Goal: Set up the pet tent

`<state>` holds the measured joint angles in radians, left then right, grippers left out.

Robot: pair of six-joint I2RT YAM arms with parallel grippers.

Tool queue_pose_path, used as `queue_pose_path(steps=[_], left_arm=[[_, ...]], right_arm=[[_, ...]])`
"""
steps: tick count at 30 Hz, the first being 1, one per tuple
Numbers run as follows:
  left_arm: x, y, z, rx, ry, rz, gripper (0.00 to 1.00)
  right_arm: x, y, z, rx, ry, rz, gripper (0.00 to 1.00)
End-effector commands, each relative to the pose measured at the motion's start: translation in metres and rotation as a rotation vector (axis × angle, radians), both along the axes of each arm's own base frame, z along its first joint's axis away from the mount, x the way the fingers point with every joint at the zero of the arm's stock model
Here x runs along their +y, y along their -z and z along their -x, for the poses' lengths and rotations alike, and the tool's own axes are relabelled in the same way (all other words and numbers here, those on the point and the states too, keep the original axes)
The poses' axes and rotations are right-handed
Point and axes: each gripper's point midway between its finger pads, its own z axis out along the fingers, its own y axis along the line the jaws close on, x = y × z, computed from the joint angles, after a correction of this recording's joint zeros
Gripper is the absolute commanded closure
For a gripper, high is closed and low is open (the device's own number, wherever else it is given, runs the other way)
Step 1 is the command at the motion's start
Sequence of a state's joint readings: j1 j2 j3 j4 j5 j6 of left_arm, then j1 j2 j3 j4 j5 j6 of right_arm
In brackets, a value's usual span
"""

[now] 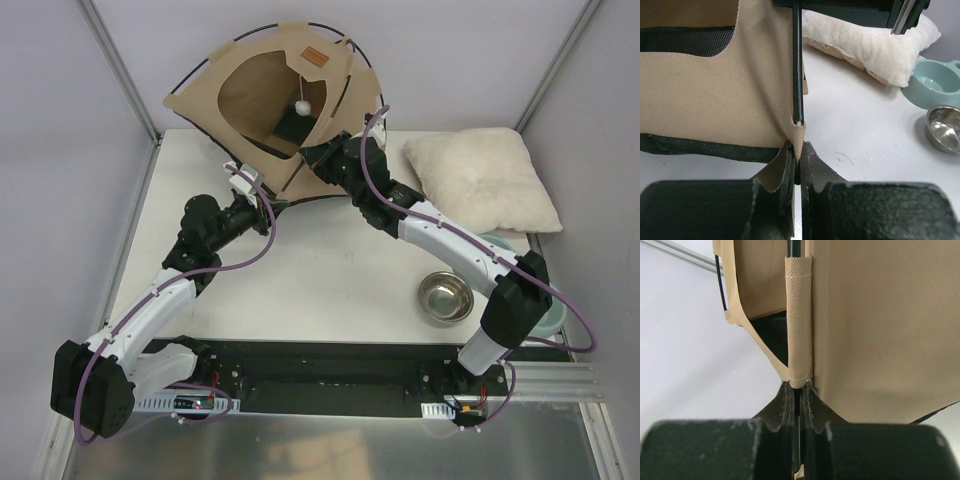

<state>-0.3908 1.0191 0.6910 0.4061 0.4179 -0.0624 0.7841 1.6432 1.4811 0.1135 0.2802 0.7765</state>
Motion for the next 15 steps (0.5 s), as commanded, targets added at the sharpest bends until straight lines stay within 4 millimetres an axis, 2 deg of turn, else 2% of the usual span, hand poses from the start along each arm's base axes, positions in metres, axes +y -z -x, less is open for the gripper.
queue_pose_path(steps=[1,7,15], left_arm=[[0.000,0.002,0.013,0.027,0.036,-0.009,1.00],[-0.002,-0.001,0.014,0.028,0.050,-0.002,1.00],[-0.005,0.000,0.015,0.041,0.068,-0.003,1.00]], right_arm=[[-0.045,-0.019,-0.037,-0.088,0.207,0.022,1.00],[-0.036,-0.013,-0.038,-0.099,0.180,0.058,1.00],[0.002,-0.023,-0.022,-0.169,0.022,0.076,1.00]])
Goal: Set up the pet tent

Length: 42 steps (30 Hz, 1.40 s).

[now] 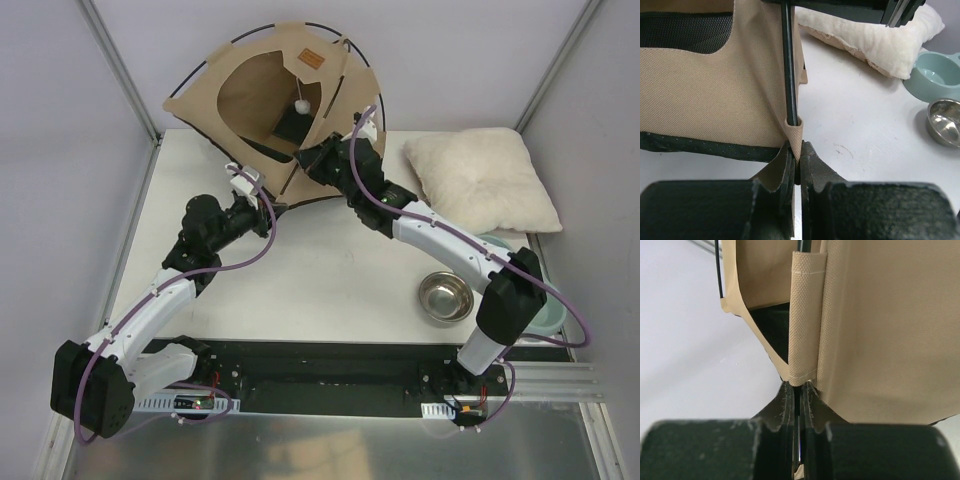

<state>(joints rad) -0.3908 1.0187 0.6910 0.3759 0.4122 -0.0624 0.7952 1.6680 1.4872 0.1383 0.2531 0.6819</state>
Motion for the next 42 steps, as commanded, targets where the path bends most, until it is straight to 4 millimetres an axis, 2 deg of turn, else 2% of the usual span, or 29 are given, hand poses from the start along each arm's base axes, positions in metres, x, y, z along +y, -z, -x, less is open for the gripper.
queue_pose_path(steps=[1,4,8,11,14,18,21,24,26,28,38,42], left_arm=[[-0.007,-0.007,0.013,0.016,0.078,0.008,1.00],[-0.009,-0.008,0.013,0.019,0.083,0.007,1.00],[-0.007,-0.011,0.011,0.013,0.067,0.008,1.00],[-0.004,-0.012,0.010,0.011,0.054,0.001,1.00],[-0.002,-0.014,0.009,0.007,0.038,-0.007,1.00],[0.002,-0.014,0.008,0.010,0.016,-0.012,1.00],[0.002,-0.016,0.006,0.015,0.007,-0.011,1.00],[0.001,-0.018,0.003,0.032,0.003,-0.003,1.00],[0.000,-0.021,0.001,0.040,0.000,0.004,1.00],[0.001,-0.026,0.001,0.040,-0.008,0.014,0.99],[0.018,-0.060,0.010,-0.040,-0.093,0.077,0.53],[0.029,-0.063,0.007,-0.043,-0.157,0.075,0.44]], right_arm=[[-0.004,-0.033,-0.020,-0.134,0.047,-0.011,1.00],[0.005,-0.032,-0.012,-0.149,0.006,0.008,1.00],[0.008,-0.023,-0.008,-0.148,-0.018,0.046,1.00],[0.004,-0.006,-0.009,-0.145,-0.009,0.122,1.00],[-0.008,0.010,-0.014,-0.136,0.037,0.207,1.00],[-0.014,0.018,-0.013,-0.146,0.039,0.270,1.00],[0.001,0.018,-0.001,-0.167,-0.067,0.282,1.00],[0.027,0.021,0.024,-0.209,-0.240,0.294,1.00],[0.040,0.029,0.040,-0.227,-0.312,0.329,1.00],[0.042,0.042,0.047,-0.225,-0.330,0.376,1.00],[0.021,0.119,0.069,-0.165,-0.375,0.513,1.00],[0.022,0.141,0.080,-0.162,-0.444,0.530,1.00]])
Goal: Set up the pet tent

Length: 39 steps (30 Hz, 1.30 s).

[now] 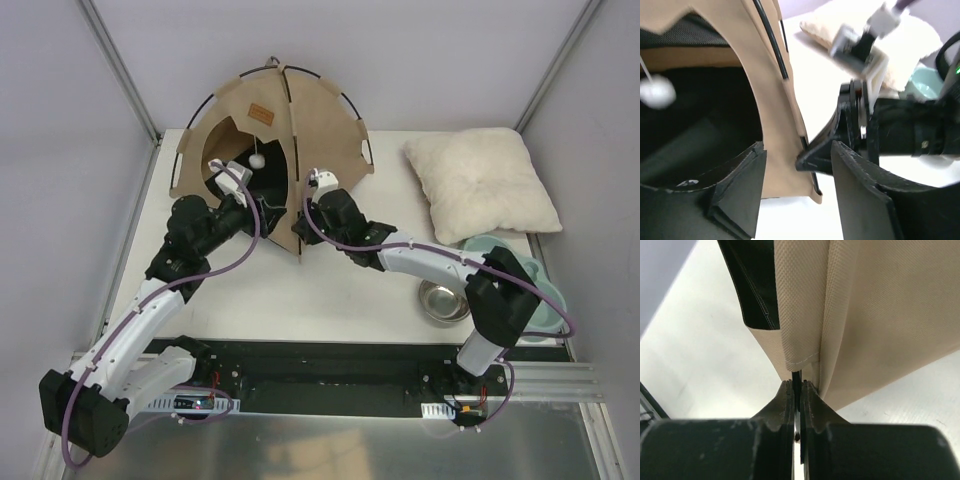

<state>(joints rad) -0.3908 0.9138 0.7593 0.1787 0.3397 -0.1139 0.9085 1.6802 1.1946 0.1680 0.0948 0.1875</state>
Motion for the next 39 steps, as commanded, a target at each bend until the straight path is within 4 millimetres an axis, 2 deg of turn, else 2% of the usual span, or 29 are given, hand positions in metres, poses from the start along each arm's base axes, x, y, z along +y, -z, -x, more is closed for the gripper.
queue_pose_path(steps=[1,3,4,5,8,10,12,15,16,19,22,25,26,27,29,30,32,33,36,39], left_arm=[[0.015,-0.041,-0.009,-0.098,-0.094,0.044,0.42],[0.021,-0.043,-0.011,-0.094,-0.130,0.031,0.40],[0.025,-0.043,-0.013,-0.094,-0.150,0.019,0.39],[0.031,-0.042,-0.014,-0.083,-0.184,0.002,0.38],[0.049,-0.046,-0.016,-0.077,-0.272,-0.040,0.34],[0.062,-0.049,-0.019,-0.083,-0.336,-0.062,0.21],[0.077,-0.051,-0.022,-0.091,-0.413,-0.067,0.02],[0.096,-0.055,-0.025,-0.090,-0.485,-0.065,0.01],[0.101,-0.051,-0.024,-0.062,-0.497,-0.079,0.01],[0.114,-0.053,-0.025,-0.032,-0.540,-0.079,0.01],[0.120,-0.053,-0.030,-0.005,-0.544,-0.075,0.01],[0.126,-0.044,-0.038,0.063,-0.564,-0.086,0.01],[0.128,-0.039,-0.042,0.099,-0.568,-0.086,0.02],[0.132,-0.037,-0.045,0.128,-0.581,-0.079,0.04],[0.132,-0.033,-0.053,0.180,-0.567,-0.060,0.09],[0.134,-0.031,-0.057,0.201,-0.573,-0.049,0.11],[0.136,-0.030,-0.064,0.225,-0.569,-0.022,0.12],[0.138,-0.029,-0.068,0.235,-0.571,-0.016,0.12],[0.137,-0.029,-0.075,0.240,-0.561,-0.017,0.11],[0.139,-0.028,-0.078,0.240,-0.563,-0.022,0.10]], right_arm=[[0.000,-0.007,0.004,-0.059,-0.072,-0.014,1.00],[-0.004,0.002,0.007,-0.056,-0.083,0.026,1.00],[-0.010,0.004,0.007,-0.057,-0.081,0.047,0.97],[-0.016,0.010,0.009,-0.055,-0.083,0.080,0.92],[-0.035,0.013,0.010,-0.061,-0.060,0.111,0.71],[-0.047,0.017,0.010,-0.032,-0.057,0.109,0.62],[-0.059,0.018,0.009,-0.004,-0.035,0.098,0.56],[-0.079,0.018,0.011,0.010,0.016,0.094,0.48],[-0.086,0.018,0.013,0.018,0.033,0.093,0.45],[-0.104,0.011,0.018,0.013,0.060,0.091,0.33],[-0.117,0.001,0.028,-0.004,0.043,0.093,0.19],[-0.125,-0.016,0.036,-0.005,0.032,0.081,0.11],[-0.127,-0.024,0.039,-0.001,0.034,0.070,0.12],[-0.127,-0.033,0.040,0.002,0.042,0.051,0.16],[-0.114,-0.053,0.051,0.028,-0.027,-0.017,0.33],[-0.108,-0.060,0.055,0.044,-0.048,-0.049,0.45],[-0.093,-0.069,0.057,0.082,-0.088,-0.098,0.65],[-0.084,-0.071,0.059,0.096,-0.110,-0.109,0.73],[-0.065,-0.059,0.047,0.119,-0.093,-0.076,0.77],[-0.064,-0.042,0.019,0.136,0.016,-0.032,0.79]])
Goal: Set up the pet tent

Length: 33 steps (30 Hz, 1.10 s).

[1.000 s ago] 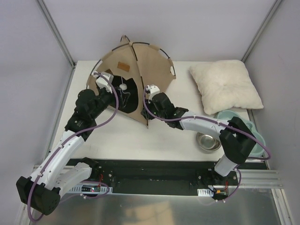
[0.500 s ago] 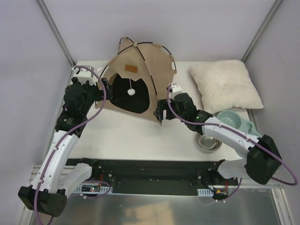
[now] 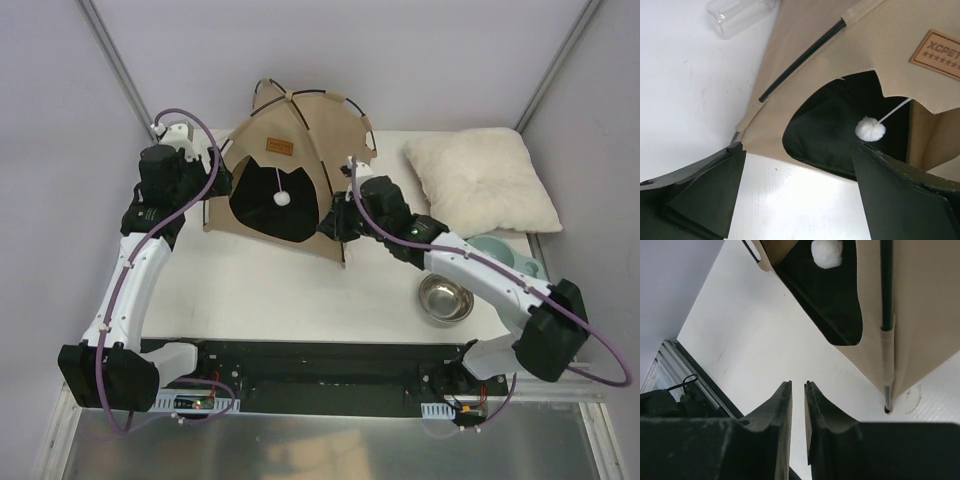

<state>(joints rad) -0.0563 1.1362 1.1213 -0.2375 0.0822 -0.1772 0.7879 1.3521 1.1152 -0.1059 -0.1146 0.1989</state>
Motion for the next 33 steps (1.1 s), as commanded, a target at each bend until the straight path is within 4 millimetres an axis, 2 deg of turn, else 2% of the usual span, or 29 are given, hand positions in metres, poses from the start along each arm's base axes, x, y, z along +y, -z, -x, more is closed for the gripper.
queue_pose_path(steps=[1,3,5,8,11,13,15,17,18,21,24,27,29,31,32,33], left_arm=[[-0.006,-0.026,-0.003,-0.052,0.028,0.038,0.09],[-0.004,-0.022,-0.003,-0.047,0.024,0.034,0.10],[-0.003,-0.021,-0.002,-0.045,0.021,0.033,0.09],[-0.003,-0.017,0.000,-0.041,0.022,0.032,0.09],[-0.003,-0.012,0.000,-0.029,0.022,0.029,0.09],[-0.004,-0.009,-0.001,-0.021,0.023,0.030,0.09],[-0.006,-0.007,-0.002,-0.014,0.033,0.037,0.10],[-0.008,-0.007,-0.003,-0.012,0.043,0.043,0.10],[-0.008,-0.008,-0.003,-0.013,0.045,0.046,0.10],[-0.009,-0.010,-0.003,-0.019,0.047,0.050,0.10],[-0.011,-0.012,-0.001,-0.022,0.055,0.059,0.10],[-0.013,-0.015,-0.001,-0.026,0.059,0.069,0.10],[-0.015,-0.019,-0.001,-0.034,0.069,0.081,0.10],[-0.019,-0.023,-0.001,-0.040,0.088,0.097,0.08],[-0.021,-0.026,-0.001,-0.050,0.096,0.104,0.05],[-0.023,-0.031,-0.001,-0.064,0.104,0.110,0.03]], right_arm=[[0.009,0.016,-0.032,0.054,0.132,0.033,0.79],[-0.010,0.023,-0.058,0.069,0.283,0.054,0.80],[-0.037,0.026,-0.081,0.082,0.432,0.058,0.80],[-0.071,0.021,-0.100,0.070,0.581,0.067,0.77],[-0.096,0.017,-0.110,0.054,0.672,0.126,0.73],[-0.103,0.014,-0.115,0.048,0.686,0.141,0.69],[-0.096,0.009,-0.113,0.050,0.603,0.126,0.63],[-0.091,-0.006,-0.102,0.027,0.506,0.097,0.48],[-0.095,-0.012,-0.098,0.008,0.495,0.084,0.41],[-0.128,-0.020,-0.095,-0.012,0.577,0.036,0.27],[-0.181,-0.014,-0.106,0.027,0.747,-0.029,0.22],[-0.225,-0.013,-0.126,0.015,0.880,-0.047,0.16],[-0.248,-0.009,-0.148,0.005,0.937,0.004,0.12],[-0.262,-0.008,-0.176,-0.011,0.936,0.093,0.09],[-0.270,0.004,-0.189,0.010,0.936,0.157,0.06],[-0.275,0.007,-0.203,0.024,0.919,0.210,0.04]])
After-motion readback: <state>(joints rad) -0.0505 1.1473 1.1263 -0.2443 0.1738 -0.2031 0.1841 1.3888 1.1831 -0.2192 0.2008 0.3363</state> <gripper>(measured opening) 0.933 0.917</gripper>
